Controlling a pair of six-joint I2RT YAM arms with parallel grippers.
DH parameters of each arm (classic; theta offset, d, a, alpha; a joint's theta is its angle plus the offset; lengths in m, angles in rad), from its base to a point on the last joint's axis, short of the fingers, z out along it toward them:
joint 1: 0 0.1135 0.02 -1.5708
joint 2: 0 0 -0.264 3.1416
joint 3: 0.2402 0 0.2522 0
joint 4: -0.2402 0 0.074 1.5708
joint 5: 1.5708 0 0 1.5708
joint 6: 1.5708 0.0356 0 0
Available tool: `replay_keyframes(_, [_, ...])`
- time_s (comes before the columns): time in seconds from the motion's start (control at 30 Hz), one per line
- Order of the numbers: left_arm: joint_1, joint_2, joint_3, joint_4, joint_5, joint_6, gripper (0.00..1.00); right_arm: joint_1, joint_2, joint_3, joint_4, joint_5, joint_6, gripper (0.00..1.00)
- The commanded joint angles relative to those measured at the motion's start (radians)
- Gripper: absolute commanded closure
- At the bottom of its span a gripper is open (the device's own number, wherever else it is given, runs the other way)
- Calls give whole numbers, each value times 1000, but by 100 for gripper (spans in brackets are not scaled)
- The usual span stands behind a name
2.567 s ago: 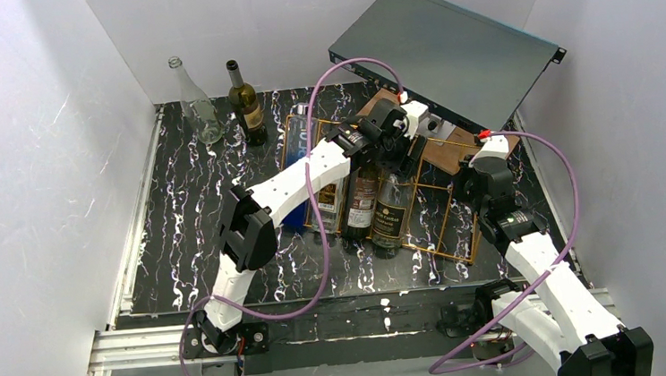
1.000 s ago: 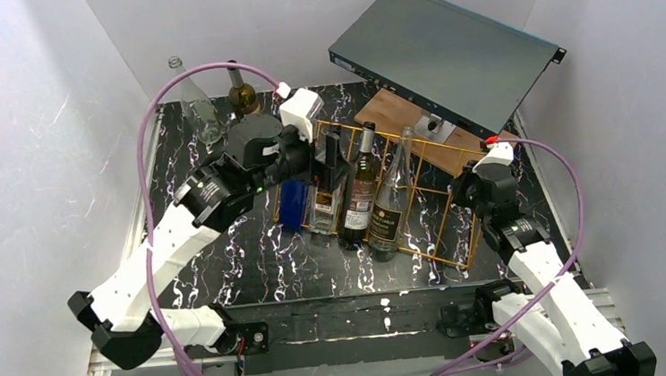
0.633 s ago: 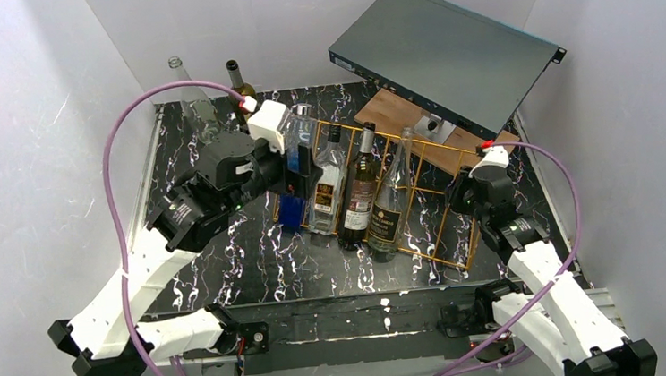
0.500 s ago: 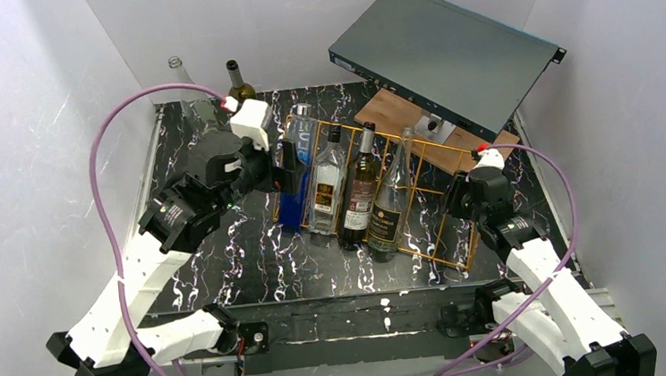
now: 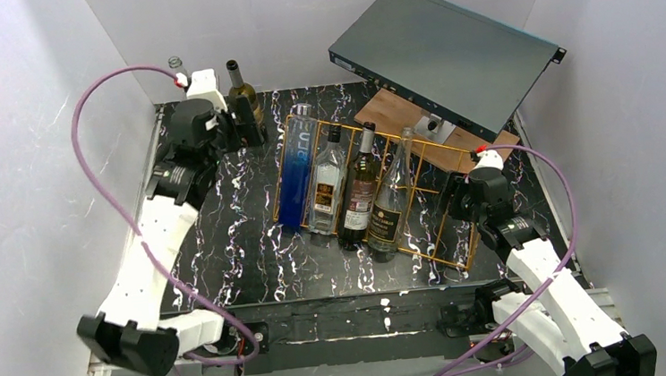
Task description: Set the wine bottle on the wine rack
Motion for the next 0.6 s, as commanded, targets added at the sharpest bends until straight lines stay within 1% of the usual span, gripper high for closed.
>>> replay_keyframes(0.0, [56, 126, 17, 194, -20, -13, 2, 3, -21, 5, 17, -23, -10, 27])
replay_keyframes(0.1, [70, 216, 37, 302, -41, 19, 2, 3, -24, 6, 14, -22, -10, 26])
replay_keyframes(0.2, [82, 312, 72, 372, -86, 23, 2, 3, -30, 3, 10, -23, -5, 25])
replay_keyframes(0.27, [90, 378, 123, 391, -84, 29, 2, 2, -33, 1, 11, -24, -2, 25])
replay_keyframes(0.43, [103, 492, 181, 486, -125, 126, 2, 3, -41, 7, 3, -24, -1, 24])
replay_keyframes(0.57, [126, 578, 258, 489, -124, 157, 2, 3, -43, 8, 0, -27, 4, 23])
